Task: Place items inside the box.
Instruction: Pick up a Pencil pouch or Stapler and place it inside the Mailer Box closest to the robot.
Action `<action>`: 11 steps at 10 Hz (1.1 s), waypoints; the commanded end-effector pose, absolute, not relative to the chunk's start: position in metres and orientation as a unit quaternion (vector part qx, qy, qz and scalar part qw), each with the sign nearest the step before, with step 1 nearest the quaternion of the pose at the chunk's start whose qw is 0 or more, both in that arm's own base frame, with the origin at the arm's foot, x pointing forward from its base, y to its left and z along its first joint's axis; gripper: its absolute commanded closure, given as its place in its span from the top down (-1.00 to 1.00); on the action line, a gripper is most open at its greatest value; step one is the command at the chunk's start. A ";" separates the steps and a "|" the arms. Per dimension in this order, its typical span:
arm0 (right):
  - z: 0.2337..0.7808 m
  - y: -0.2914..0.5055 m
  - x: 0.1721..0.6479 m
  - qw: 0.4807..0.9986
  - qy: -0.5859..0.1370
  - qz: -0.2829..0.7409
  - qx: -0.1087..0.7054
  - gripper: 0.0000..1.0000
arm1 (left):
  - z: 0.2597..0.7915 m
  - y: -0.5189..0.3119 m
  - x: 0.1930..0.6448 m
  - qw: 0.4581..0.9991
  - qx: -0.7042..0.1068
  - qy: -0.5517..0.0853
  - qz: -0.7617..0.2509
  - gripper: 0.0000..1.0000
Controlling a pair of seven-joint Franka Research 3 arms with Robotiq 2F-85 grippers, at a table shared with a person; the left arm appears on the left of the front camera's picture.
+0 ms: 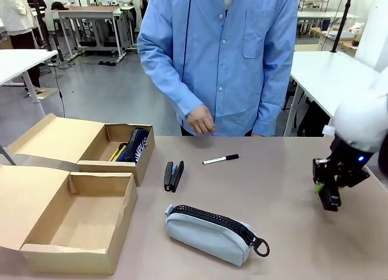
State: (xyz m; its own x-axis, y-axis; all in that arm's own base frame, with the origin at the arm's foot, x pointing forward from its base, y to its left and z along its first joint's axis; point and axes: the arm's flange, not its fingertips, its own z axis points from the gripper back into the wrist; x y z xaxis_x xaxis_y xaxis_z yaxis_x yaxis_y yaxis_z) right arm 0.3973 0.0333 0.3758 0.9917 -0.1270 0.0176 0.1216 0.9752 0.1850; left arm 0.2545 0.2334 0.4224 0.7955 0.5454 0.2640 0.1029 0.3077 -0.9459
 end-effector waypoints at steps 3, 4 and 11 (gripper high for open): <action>0.496 0.070 0.272 0.949 -0.002 0.277 0.148 -1.00 | 0.423 0.232 0.254 0.749 -0.575 -0.297 0.139 1.00; 0.502 0.088 0.251 0.924 -0.028 0.348 0.154 -1.00 | 0.423 0.232 0.254 0.749 -0.575 -0.297 0.139 1.00; 0.544 0.165 0.228 0.908 -0.065 0.384 0.157 -0.27 | 0.423 0.232 0.254 0.749 -0.575 -0.297 0.139 1.00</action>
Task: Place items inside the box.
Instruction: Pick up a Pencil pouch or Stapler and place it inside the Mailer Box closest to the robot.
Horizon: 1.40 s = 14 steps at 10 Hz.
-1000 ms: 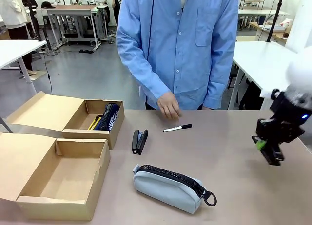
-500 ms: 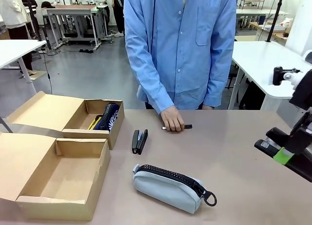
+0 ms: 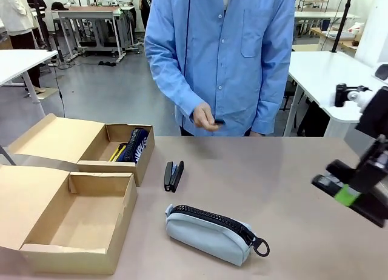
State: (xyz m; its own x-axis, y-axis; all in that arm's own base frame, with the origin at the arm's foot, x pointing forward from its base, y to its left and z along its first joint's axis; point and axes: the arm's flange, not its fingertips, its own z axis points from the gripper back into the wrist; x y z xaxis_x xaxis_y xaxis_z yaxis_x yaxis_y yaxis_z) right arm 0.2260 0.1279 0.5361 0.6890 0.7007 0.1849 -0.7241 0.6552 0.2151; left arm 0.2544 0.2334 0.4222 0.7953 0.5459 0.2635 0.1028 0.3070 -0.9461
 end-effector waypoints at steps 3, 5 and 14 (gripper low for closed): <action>0.551 0.305 0.230 0.929 -0.024 0.316 0.191 -0.27 | 0.423 0.232 0.254 0.749 -0.575 -0.297 0.139 1.00; 0.528 0.410 0.215 0.925 -0.001 0.348 0.153 -0.27 | 0.423 0.232 0.254 0.749 -0.575 -0.297 0.139 1.00; 0.485 0.570 0.232 0.942 -0.032 0.101 0.319 -0.27 | 0.423 0.232 0.254 0.749 -0.575 -0.297 0.139 1.00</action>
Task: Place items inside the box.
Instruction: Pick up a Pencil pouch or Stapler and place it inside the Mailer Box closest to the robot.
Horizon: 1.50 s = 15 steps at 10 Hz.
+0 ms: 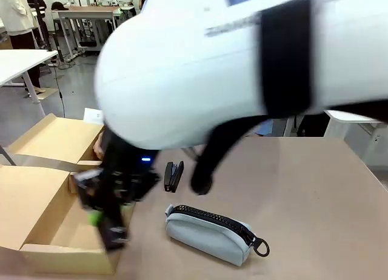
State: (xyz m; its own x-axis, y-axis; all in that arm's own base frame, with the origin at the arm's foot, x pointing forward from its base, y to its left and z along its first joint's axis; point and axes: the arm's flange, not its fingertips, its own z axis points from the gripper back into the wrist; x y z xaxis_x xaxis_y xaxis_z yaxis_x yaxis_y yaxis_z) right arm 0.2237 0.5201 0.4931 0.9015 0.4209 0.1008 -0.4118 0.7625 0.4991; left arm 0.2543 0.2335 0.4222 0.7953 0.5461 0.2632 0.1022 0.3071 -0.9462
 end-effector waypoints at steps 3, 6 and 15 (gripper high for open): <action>0.442 0.613 0.267 0.947 -0.060 -0.026 0.316 -0.27 | 0.423 0.232 0.254 0.749 -0.575 -0.297 0.139 1.00; 0.442 0.576 0.266 0.942 -0.018 0.019 0.335 -0.27 | 0.423 0.232 0.254 0.749 -0.575 -0.297 0.139 1.00; 0.379 0.592 0.292 0.959 -0.072 -0.039 0.271 -0.27 | 0.423 0.232 0.254 0.749 -0.575 -0.297 0.139 1.00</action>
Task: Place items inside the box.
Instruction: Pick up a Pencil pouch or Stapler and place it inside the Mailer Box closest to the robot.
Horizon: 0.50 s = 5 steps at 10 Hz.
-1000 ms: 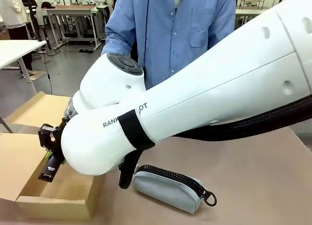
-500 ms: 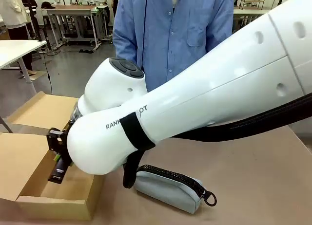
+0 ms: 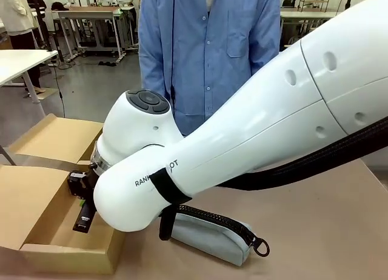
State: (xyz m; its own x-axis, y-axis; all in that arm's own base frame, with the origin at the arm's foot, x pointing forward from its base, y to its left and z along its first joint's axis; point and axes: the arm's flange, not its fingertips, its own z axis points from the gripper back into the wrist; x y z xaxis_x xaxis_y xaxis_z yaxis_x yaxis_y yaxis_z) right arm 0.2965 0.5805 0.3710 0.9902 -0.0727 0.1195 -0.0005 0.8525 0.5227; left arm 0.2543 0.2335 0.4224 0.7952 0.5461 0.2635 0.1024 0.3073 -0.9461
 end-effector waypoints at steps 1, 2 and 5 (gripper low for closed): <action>0.381 0.590 0.293 0.958 -0.068 -0.042 0.276 -0.27 | 0.423 0.232 0.254 0.749 -0.575 -0.297 0.139 1.00; 0.380 0.589 0.294 0.958 -0.065 -0.044 0.275 0.88 | 0.423 0.232 0.254 0.749 -0.575 -0.297 0.139 1.00; 0.381 0.588 0.292 0.959 -0.063 -0.037 0.275 1.00 | 0.423 0.232 0.254 0.749 -0.575 -0.297 0.139 1.00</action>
State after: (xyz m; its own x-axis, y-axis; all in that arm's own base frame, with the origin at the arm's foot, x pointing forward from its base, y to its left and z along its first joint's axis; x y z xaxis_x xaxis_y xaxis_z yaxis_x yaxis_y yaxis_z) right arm 0.2954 0.5833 0.3756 0.9902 -0.0807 0.1139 0.0077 0.8463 0.5326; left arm 0.2543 0.2335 0.4224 0.7952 0.5461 0.2635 0.1024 0.3073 -0.9461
